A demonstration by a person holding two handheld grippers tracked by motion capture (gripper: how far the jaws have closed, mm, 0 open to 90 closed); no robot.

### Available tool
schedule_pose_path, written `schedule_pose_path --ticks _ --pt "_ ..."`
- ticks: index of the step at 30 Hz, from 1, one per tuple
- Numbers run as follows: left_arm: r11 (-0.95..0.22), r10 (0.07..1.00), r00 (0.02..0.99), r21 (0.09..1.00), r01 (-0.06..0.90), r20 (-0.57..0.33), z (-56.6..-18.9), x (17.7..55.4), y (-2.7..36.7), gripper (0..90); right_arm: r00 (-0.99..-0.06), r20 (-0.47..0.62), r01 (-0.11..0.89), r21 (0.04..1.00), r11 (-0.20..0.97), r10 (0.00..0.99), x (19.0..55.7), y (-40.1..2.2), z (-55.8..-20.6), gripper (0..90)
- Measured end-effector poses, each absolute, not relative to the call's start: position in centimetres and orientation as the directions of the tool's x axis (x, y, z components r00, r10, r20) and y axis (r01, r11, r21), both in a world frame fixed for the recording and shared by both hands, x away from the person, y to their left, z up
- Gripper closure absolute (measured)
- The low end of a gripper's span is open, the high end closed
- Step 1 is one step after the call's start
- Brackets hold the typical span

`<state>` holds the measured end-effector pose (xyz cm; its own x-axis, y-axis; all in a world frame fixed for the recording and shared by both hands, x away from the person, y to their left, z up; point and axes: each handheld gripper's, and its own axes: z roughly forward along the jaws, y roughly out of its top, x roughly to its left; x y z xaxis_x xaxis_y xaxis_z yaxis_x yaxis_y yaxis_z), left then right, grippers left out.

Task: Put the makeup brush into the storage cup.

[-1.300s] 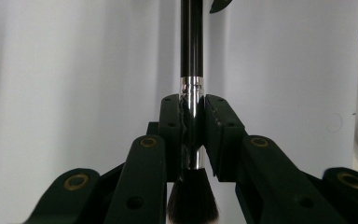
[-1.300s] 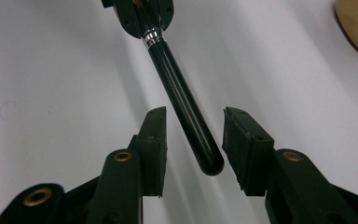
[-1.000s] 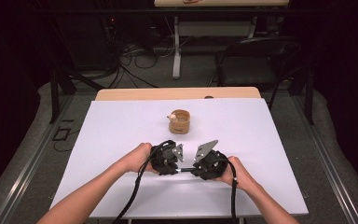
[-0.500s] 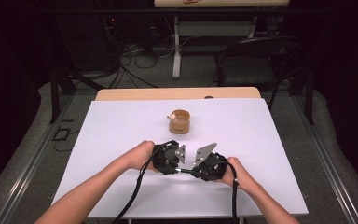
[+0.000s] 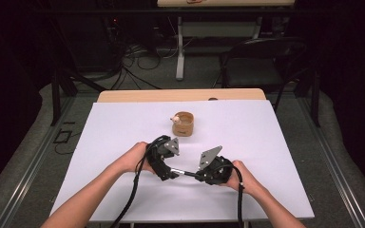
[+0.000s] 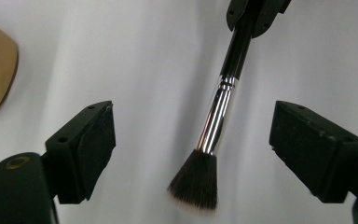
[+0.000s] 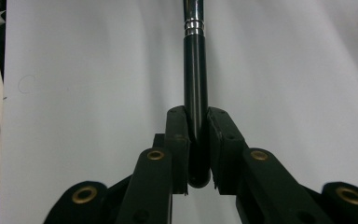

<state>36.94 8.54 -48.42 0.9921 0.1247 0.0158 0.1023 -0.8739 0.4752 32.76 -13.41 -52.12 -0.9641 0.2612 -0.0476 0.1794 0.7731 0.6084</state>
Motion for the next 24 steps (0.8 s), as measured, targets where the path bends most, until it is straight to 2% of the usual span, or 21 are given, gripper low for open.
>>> schedule_pose_path --ticks 5,8,19,24 --pt "-0.830 0.183 0.983 0.538 0.148 0.011 -48.9 36.7 9.9 2.1 -0.962 -0.051 0.183 0.607 0.774 0.268 32.8 -13.6 -52.1 79.6" --pt "-0.799 0.214 0.977 0.577 0.169 0.010 -49.3 36.4 10.6 0.1 -0.962 -0.053 0.182 0.609 0.772 0.269 32.8 -13.7 -52.0 79.5" --pt "-0.711 0.298 0.955 0.668 0.219 0.004 -50.4 35.4 13.4 0.0 -0.957 -0.056 0.192 0.610 0.769 0.283 32.8 -14.0 -51.9 79.5" --pt "-0.704 0.317 0.948 0.674 0.224 0.016 -50.4 35.0 13.8 0.0 -0.955 -0.061 0.192 0.616 0.764 0.290 32.7 -14.2 -51.7 79.5"
